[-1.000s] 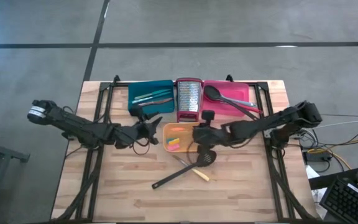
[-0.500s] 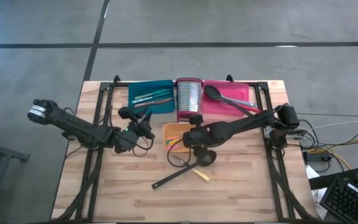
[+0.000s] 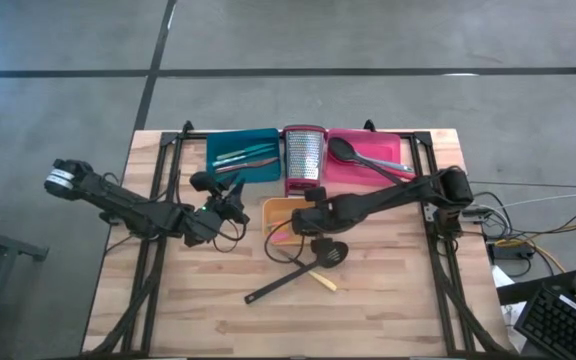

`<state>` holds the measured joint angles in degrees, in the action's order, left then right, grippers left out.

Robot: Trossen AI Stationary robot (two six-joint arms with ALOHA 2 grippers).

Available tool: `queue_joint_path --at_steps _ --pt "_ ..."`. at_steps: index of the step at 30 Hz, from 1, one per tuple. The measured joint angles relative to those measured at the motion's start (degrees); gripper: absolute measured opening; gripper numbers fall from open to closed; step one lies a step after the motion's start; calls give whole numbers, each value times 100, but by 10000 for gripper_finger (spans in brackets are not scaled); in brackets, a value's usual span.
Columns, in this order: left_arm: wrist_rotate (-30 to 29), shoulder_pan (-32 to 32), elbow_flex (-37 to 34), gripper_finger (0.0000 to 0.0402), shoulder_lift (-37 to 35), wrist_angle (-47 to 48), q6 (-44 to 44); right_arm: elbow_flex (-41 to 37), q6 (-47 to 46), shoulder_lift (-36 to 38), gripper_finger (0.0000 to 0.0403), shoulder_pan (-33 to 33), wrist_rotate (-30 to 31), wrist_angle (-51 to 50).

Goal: Pick & Place Kitchen Items
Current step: Put the orange spatula into the yellow bin

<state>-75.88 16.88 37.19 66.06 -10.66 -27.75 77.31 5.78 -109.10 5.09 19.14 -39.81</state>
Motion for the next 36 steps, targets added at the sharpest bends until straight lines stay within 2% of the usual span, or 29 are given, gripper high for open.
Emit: queue_joint_path --at_steps 15,26,31,36 --pt "2 1 0 119 0 2 56 292 24 -890 11 -57 -530 -54" --pt "78 7 0 119 0 3 95 297 -7 -869 16 -76 -590 -191" --pt "214 7 0 119 0 2 112 291 13 -702 43 -78 -594 -208" --pt "248 7 0 119 0 4 130 292 -105 -670 89 -78 -653 -203"
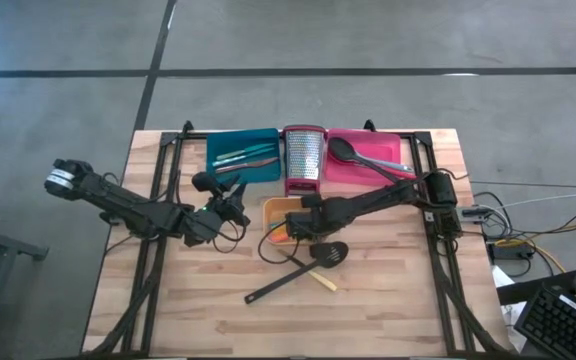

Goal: Pick & Place Kitchen Items
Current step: Put the orange spatula into the yellow bin, then put the black serving spoon into the pink bin

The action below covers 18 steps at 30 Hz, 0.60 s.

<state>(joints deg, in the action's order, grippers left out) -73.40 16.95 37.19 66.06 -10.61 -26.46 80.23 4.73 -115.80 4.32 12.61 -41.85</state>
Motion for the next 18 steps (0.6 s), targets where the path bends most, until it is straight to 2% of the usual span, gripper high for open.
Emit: queue_joint_path --at_steps 8,13,18 --pt "53 0 0 119 0 -1 13 172 -22 36 171 11 -123 -2" --pt "129 4 0 119 2 24 13 480 -28 75 204 13 -110 -258" --pt "1049 9 0 119 2 77 17 905 -262 95 217 44 -107 -780"
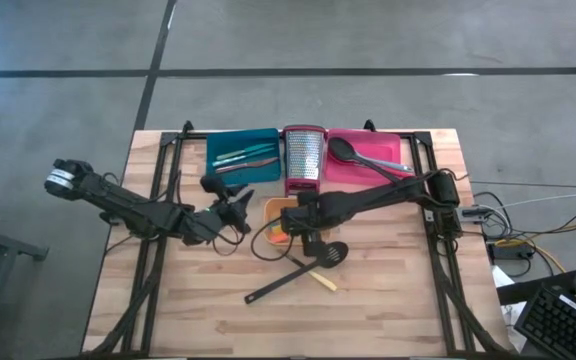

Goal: Pick & Place Kitchen Items
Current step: Put the black serving spoon into the pink bin

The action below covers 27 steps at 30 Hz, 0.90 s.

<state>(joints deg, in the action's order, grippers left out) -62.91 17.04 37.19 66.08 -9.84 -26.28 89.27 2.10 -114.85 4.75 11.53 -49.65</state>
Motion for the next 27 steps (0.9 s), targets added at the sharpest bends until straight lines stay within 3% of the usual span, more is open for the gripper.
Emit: queue_joint_path --at_steps 5,11,17,21,27 --pt "972 2 0 119 0 17 57 510 -513 0 218 35 17 -780" --pt "1250 2 -2 119 2 93 396 1255 -880 19 200 273 102 -1686" --pt "2184 75 67 119 11 364 639 1820 -1279 276 171 746 984 -2412" --pt "2944 289 212 119 153 686 1065 1854 -1821 698 152 1081 1144 -2584" --pt "3083 852 243 119 797 957 1984 1562 -2603 1418 125 1456 1902 -2687"
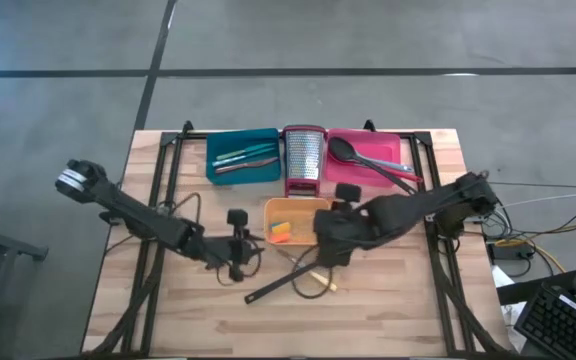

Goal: Pick & Place Kitchen Items
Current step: Put the black serving spoon into the pink bin

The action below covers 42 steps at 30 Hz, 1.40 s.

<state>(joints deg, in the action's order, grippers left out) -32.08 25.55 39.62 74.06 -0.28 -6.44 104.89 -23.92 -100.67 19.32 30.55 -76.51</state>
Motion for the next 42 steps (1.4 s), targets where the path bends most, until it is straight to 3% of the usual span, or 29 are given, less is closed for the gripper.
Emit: queue_joint_path --at_steps 3,8,20,28,42 --pt "21 236 35 119 386 16 537 -127 -267 321 113 110 396 1" --pt "248 483 353 119 1086 1 875 -296 -339 716 93 120 543 45" --pt "254 337 1947 120 2666 477 1252 -411 -433 879 59 109 712 51" --pt "312 87 2501 120 3005 1187 1961 -632 -447 879 48 109 708 52" --pt "819 3 2485 120 3011 1030 2419 -989 -461 879 80 107 701 51"
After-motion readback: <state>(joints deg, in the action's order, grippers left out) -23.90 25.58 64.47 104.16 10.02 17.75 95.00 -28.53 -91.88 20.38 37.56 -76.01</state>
